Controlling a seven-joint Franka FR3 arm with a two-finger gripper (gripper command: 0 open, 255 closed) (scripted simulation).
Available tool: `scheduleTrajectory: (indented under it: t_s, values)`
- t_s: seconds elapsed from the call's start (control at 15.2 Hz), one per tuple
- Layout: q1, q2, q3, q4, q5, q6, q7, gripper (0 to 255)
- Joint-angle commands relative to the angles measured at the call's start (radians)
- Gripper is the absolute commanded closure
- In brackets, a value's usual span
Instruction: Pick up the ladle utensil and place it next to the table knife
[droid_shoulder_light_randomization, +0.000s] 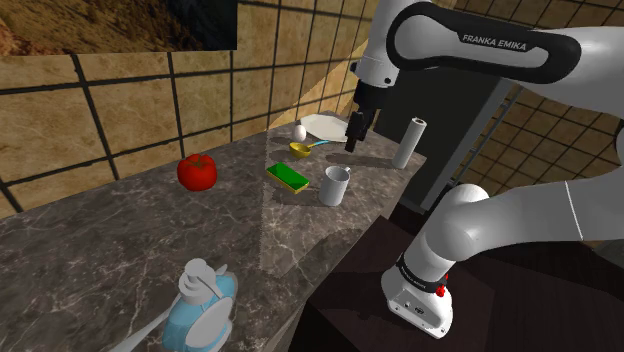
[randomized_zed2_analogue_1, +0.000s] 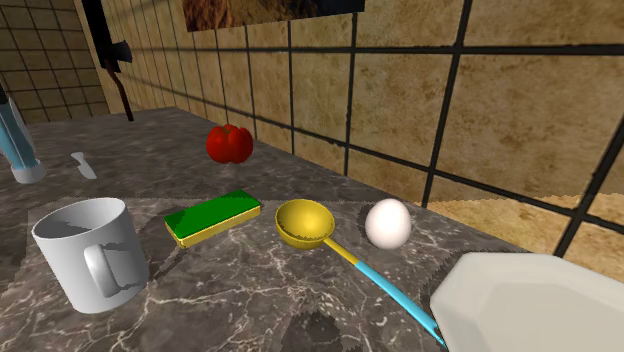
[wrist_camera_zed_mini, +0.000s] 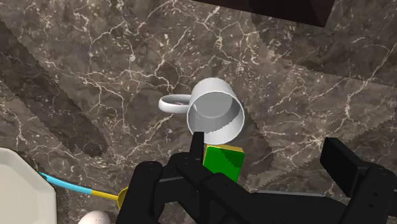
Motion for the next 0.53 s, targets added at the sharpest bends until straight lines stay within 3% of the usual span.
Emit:
scheduleTrajectory:
  t_s: [0.0,0.46]
  values:
    - [0.000,0.000,0.000,0.000,0.000,0.000,0.000,0]
    - [0.028,0.062,-0.178,-0.090,-0.139,0.193,-0.413,0]
